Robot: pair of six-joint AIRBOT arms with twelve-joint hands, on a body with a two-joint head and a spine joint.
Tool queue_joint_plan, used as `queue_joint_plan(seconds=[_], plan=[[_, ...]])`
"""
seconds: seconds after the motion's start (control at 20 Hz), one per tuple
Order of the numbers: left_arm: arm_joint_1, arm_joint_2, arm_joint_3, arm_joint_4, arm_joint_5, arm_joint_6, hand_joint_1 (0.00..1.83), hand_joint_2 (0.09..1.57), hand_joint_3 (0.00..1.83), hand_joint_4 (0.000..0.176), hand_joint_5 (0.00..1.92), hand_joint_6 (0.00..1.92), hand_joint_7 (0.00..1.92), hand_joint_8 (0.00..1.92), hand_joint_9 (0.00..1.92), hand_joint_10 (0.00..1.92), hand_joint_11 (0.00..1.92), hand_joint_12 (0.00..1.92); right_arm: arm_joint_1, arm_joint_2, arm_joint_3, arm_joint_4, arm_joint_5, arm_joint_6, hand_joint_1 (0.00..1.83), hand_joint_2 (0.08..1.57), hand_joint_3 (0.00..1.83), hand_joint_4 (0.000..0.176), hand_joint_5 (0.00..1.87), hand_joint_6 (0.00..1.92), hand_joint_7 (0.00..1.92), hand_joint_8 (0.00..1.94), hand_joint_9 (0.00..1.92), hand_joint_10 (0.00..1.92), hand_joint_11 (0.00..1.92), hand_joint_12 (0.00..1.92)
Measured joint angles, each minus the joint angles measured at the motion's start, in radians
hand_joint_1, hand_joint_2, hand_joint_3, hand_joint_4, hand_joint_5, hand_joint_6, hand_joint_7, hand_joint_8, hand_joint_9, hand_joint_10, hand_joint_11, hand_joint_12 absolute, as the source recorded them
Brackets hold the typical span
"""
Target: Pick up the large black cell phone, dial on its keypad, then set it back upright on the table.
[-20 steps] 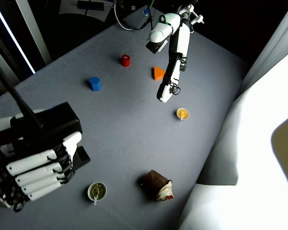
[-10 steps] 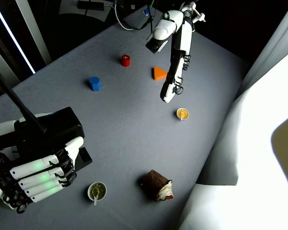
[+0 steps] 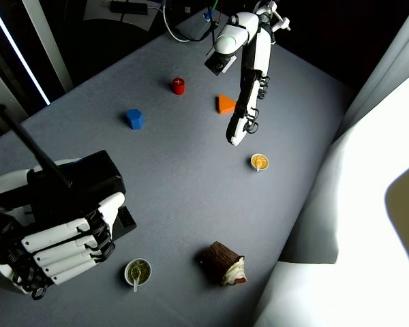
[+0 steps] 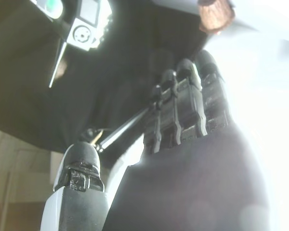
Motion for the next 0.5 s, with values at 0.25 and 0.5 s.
queue_joint_plan(seconds=[0.25, 0.5], plan=[[0.0, 0.0, -0.011, -0.003, 0.001, 0.0, 0.0, 1.18, 0.0, 0.0, 0.13, 0.0, 0.22, 0.0, 0.17, 0.0, 0.0, 0.34, 0.0, -0.002, 0.004, 0.0, 0.0, 0.0, 1.48, 1.17, 0.0, 0.0, 0.88, 0.94, 0.74, 1.22, 0.82, 1.29, 0.68, 1.61], [-0.006, 0.0, -0.014, -0.003, 0.002, 0.003, 0.0, 1.18, 0.0, 0.002, 0.15, 0.0, 0.22, 0.0, 0.19, 0.0, 0.0, 0.39, -0.014, -0.002, 0.004, 0.009, 0.008, 0.005, 1.48, 1.13, 0.0, 0.0, 1.0, 0.79, 0.82, 1.11, 0.82, 1.23, 0.87, 1.54]])
